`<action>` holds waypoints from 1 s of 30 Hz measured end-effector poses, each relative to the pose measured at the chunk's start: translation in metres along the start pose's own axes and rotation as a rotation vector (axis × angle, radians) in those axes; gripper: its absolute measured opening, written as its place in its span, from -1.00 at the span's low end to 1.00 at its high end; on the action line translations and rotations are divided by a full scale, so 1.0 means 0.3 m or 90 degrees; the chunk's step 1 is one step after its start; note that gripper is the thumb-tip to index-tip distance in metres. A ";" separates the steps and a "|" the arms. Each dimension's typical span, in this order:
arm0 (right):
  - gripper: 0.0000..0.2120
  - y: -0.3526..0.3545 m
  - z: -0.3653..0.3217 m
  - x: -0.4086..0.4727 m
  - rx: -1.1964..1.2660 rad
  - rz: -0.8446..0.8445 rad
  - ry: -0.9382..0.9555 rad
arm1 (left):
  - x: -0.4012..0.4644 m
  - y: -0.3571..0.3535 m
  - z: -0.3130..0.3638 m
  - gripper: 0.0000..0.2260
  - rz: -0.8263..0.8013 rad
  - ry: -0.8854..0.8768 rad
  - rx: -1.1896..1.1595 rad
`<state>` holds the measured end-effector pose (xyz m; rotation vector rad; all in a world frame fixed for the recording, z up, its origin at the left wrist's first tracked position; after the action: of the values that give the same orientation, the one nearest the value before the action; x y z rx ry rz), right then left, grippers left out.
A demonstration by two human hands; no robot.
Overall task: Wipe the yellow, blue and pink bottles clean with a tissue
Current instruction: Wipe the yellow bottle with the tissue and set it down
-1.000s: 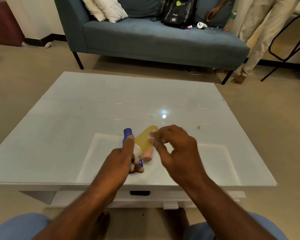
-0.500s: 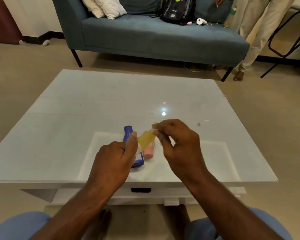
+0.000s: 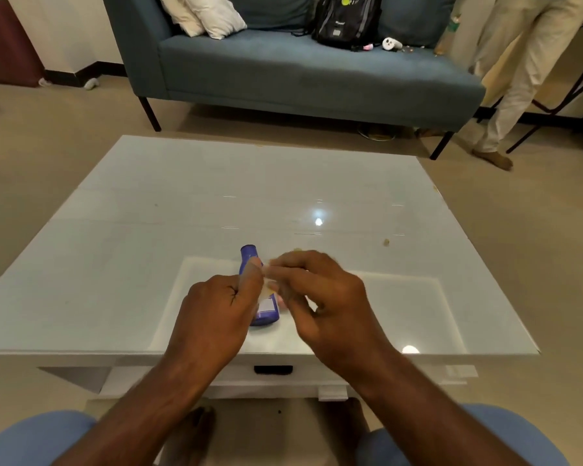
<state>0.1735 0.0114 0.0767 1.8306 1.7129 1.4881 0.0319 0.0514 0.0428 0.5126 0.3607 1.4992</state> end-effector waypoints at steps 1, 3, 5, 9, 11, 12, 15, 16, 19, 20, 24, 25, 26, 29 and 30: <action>-0.77 0.007 0.025 0.009 -0.001 0.011 -0.022 | 0.000 -0.001 0.003 -0.32 -0.002 -0.008 0.007; -0.81 0.042 0.122 0.029 -0.016 0.053 -0.115 | -0.005 -0.010 0.009 -0.34 -0.009 -0.014 0.030; -0.83 0.059 0.152 0.034 -0.021 0.063 -0.140 | -0.009 -0.013 0.008 -0.37 -0.007 -0.013 0.044; -0.79 0.002 0.015 -0.001 0.019 0.002 -0.018 | -0.003 0.003 -0.003 -0.33 0.007 -0.009 0.024; -0.81 0.018 0.071 0.015 0.013 0.029 -0.069 | -0.009 0.008 0.007 -0.37 0.010 -0.017 0.024; -0.83 0.038 0.119 0.025 0.005 0.051 -0.118 | -0.013 0.006 0.015 -0.40 0.007 -0.021 0.032; -0.84 0.058 0.127 0.031 -0.002 0.062 -0.125 | -0.022 0.010 0.028 -0.45 0.012 -0.034 0.048; -0.83 0.043 0.081 0.023 0.004 0.044 -0.080 | -0.021 0.014 0.026 -0.42 0.013 -0.035 0.042; -0.77 0.006 0.010 -0.002 -0.008 0.008 -0.008 | -0.017 0.021 0.022 -0.39 0.021 -0.038 0.029; -0.79 0.015 0.052 0.009 -0.012 0.025 -0.047 | -0.019 0.021 0.024 -0.43 0.020 -0.038 0.031; -0.82 0.052 0.135 0.027 -0.021 0.063 -0.126 | -0.024 0.022 0.031 -0.50 0.022 -0.033 0.033; -0.80 0.039 0.100 0.020 -0.011 0.047 -0.093 | -0.024 0.024 0.029 -0.49 0.023 -0.033 0.027; -0.78 0.024 0.059 0.007 0.002 0.028 -0.057 | -0.023 0.026 0.028 -0.49 0.025 -0.036 0.022; -0.79 0.026 0.077 0.014 0.006 0.040 -0.072 | -0.018 0.026 0.026 -0.47 0.028 -0.062 0.046; -0.82 0.043 0.117 0.023 0.005 0.064 -0.110 | -0.018 0.022 0.030 -0.48 0.025 -0.072 0.063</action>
<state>0.2069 0.0291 0.0734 2.0121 1.5691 1.3165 0.0308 0.0450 0.0534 0.6835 0.3400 1.4878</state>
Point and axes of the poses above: each hand's wrist, its own x-axis towards the middle knuckle, its own y-axis out of the back of the hand, z = x × y, the point moved 9 cm from there along x, towards the middle knuckle, and after that the axes turned 8 degrees about -x, right-handed, at the moved point
